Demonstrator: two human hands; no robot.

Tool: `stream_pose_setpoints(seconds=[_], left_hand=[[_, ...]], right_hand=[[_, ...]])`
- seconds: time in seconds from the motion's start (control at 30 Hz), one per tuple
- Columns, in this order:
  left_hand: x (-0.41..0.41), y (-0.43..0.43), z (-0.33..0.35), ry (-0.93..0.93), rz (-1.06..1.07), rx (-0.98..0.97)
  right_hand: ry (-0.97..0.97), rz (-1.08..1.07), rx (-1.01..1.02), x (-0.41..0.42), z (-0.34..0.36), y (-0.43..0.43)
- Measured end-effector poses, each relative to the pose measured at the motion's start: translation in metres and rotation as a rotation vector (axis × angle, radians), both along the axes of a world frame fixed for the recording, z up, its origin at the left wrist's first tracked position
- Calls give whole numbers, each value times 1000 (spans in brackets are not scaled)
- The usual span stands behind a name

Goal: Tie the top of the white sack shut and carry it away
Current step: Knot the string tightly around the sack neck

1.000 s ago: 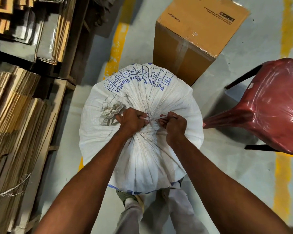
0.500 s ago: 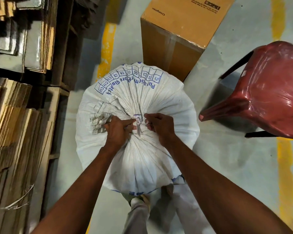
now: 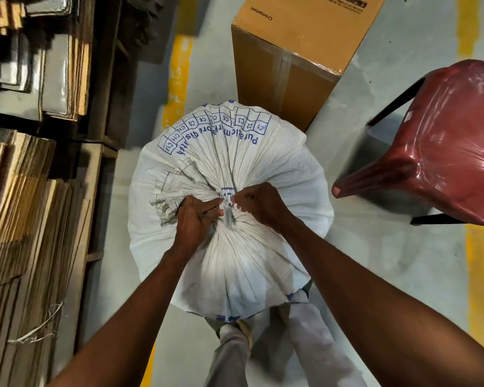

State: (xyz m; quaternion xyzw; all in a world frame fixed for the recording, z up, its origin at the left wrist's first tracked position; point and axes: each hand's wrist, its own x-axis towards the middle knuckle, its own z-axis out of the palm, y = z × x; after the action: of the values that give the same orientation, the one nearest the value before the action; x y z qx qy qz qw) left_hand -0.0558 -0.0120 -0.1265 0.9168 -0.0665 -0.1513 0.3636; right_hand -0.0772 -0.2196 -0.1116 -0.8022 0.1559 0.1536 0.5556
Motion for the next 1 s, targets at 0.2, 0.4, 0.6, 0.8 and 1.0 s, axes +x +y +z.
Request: stream_pose_setpoints(seconds=[0.2,0.4,0.6,0.8,1.0], left_hand=[[-1,-1,-2,-33,-9,-22],[-1,-6,-4,-91,-56,-36],[3,-19,-2,-15,-40,30],[22,-16,13,123,-162,-22],[35,-5,23,107,-255,9]], right_hand=[[13,100,-54,10,-4,0],[152,55,-39,22,-4,2],[305,-239,-26,11,-2,15],[370,-538,347,-4,1,31],[418,-483,406,2,4,31]])
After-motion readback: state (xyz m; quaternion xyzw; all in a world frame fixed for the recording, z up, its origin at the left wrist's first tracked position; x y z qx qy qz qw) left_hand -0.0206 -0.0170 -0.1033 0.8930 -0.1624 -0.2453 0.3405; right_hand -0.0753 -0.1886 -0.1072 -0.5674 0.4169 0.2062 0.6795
